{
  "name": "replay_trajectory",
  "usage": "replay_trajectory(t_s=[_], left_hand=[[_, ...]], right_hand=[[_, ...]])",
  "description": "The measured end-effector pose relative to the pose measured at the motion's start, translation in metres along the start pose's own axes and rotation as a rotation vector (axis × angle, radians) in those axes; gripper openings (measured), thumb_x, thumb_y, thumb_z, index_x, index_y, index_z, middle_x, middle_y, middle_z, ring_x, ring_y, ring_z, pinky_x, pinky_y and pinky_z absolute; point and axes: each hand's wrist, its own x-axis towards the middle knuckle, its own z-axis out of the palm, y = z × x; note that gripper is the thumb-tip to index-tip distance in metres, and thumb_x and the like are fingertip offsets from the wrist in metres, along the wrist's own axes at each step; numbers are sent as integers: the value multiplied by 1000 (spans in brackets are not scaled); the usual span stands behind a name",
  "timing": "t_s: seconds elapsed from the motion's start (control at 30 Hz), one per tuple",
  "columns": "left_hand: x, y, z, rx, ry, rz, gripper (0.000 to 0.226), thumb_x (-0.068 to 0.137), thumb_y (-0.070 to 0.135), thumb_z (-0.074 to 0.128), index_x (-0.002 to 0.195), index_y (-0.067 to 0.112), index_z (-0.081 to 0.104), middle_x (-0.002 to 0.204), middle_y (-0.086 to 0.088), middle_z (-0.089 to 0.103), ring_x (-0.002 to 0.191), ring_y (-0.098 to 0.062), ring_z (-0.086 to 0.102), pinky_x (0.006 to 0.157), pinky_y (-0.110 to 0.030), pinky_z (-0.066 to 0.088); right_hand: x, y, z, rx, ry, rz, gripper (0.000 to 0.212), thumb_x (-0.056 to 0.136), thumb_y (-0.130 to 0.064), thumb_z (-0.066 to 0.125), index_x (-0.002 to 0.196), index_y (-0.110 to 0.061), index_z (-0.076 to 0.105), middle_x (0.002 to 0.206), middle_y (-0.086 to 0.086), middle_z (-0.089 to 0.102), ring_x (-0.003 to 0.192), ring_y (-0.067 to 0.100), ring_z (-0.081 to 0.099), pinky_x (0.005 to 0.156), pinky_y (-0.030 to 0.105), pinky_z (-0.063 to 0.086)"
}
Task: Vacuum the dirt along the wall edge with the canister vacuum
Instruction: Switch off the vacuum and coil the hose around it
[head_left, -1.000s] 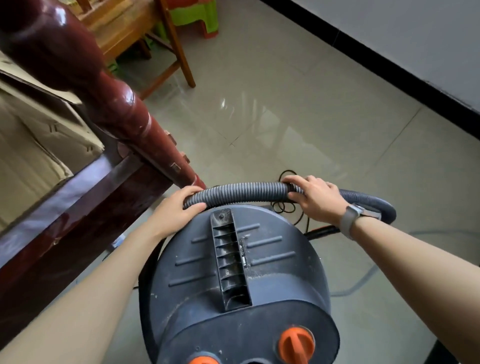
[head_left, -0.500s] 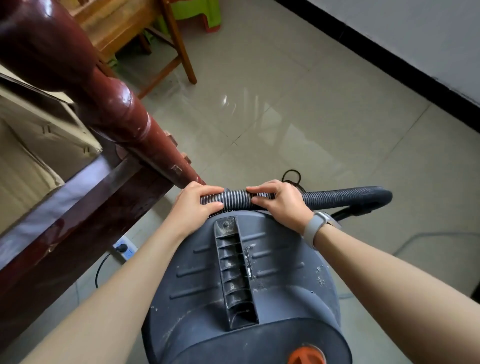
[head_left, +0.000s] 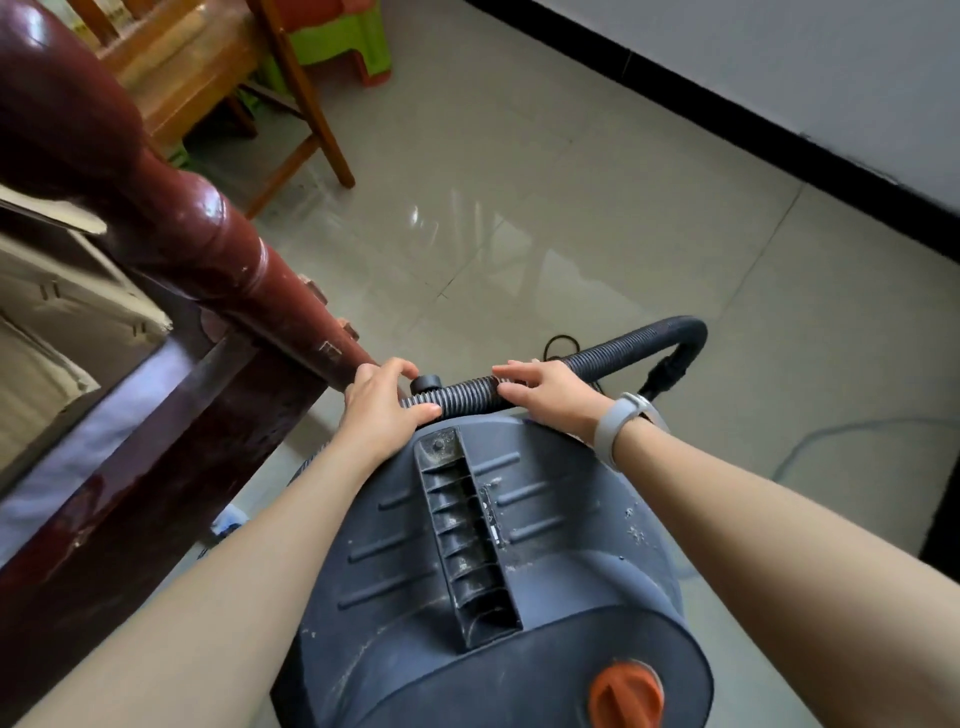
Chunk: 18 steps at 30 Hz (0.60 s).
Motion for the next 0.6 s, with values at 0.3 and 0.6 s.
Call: replay_trajectory(t_s=[0.3,0.6], left_hand=[[14,71,26,316,-274,55,45,92,45,49,134,28,49,141,-2,49,133,-26,39,114,-56,15],[78,143,124,512,-375,160,53,93,45,48,139,25,30,129,-8,46,114,-31,51,97,-46,42]], right_hand=[[-47,70,-57,-30,275,54,48,93,-12,49,140,-20,44,141,1,48,130,20,43,102,24,31],[36,215,-130,-264,300,166,74,89,-17,61,150,-18,19,154,9,22,140,29,23,110,40,28]])
